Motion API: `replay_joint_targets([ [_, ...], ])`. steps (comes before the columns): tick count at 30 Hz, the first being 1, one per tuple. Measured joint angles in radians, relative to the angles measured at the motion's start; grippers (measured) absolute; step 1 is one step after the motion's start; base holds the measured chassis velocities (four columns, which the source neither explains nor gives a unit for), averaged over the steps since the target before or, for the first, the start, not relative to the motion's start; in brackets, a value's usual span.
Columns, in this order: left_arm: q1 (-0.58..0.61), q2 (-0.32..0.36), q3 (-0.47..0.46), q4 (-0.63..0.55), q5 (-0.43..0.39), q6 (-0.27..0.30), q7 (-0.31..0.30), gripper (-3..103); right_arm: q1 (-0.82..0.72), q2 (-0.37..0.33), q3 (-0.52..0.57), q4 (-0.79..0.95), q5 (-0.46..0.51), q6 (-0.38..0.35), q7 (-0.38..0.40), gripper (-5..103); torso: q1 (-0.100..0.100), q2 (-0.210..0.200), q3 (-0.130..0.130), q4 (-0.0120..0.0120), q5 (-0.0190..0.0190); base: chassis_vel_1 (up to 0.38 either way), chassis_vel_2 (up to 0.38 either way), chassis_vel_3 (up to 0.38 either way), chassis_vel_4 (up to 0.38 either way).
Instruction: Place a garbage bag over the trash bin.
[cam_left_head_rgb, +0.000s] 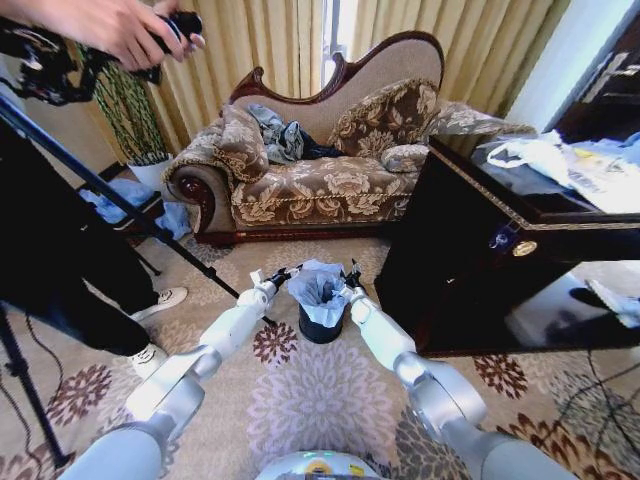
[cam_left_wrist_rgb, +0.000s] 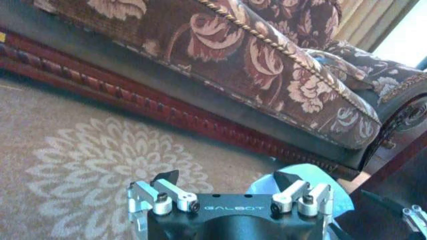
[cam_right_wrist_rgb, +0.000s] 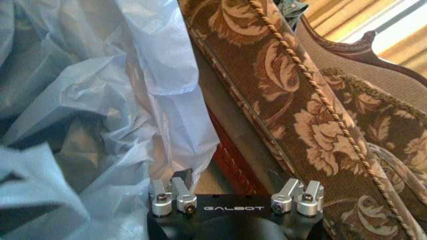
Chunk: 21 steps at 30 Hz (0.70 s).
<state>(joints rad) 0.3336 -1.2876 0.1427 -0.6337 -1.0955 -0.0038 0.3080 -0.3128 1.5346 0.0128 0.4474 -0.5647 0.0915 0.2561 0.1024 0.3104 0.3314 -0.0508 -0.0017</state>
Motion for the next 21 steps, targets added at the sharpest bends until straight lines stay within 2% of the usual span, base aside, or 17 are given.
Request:
replay_joint_targets([
  [8,0.008,-0.004,-0.003,0.022,0.005,0.000,0.004,98,0.011,-0.018,-0.004,0.045,-0.039,-0.065,-0.090,75,0.000,0.000,0.000,0.0002,0.0001,0.000,0.000,0.000,0.000],
  [12,0.014,-0.006,-0.004,0.024,0.008,0.000,0.009,98,0.024,-0.043,-0.012,0.074,-0.090,-0.086,-0.216,73,0.000,0.000,0.000,0.0001,0.0001,0.000,0.000,0.000,0.000],
  [14,0.015,-0.006,-0.004,0.024,0.008,0.000,0.011,98,0.028,-0.049,-0.018,0.080,-0.102,-0.086,-0.237,73,0.000,0.000,0.000,0.0000,0.0002,0.000,0.000,0.000,0.000],
  [17,0.020,-0.001,-0.004,0.020,0.008,0.001,0.016,98,0.062,-0.071,-0.074,0.083,-0.135,-0.075,-0.314,71,0.000,0.000,0.000,-0.0001,0.0001,0.000,0.000,0.000,0.000],
  [21,0.030,0.007,-0.006,0.008,0.007,0.001,0.017,98,0.096,-0.080,-0.160,0.057,-0.136,-0.051,-0.357,74,0.000,0.000,0.000,0.0001,0.0000,0.000,0.000,0.000,0.000],
])
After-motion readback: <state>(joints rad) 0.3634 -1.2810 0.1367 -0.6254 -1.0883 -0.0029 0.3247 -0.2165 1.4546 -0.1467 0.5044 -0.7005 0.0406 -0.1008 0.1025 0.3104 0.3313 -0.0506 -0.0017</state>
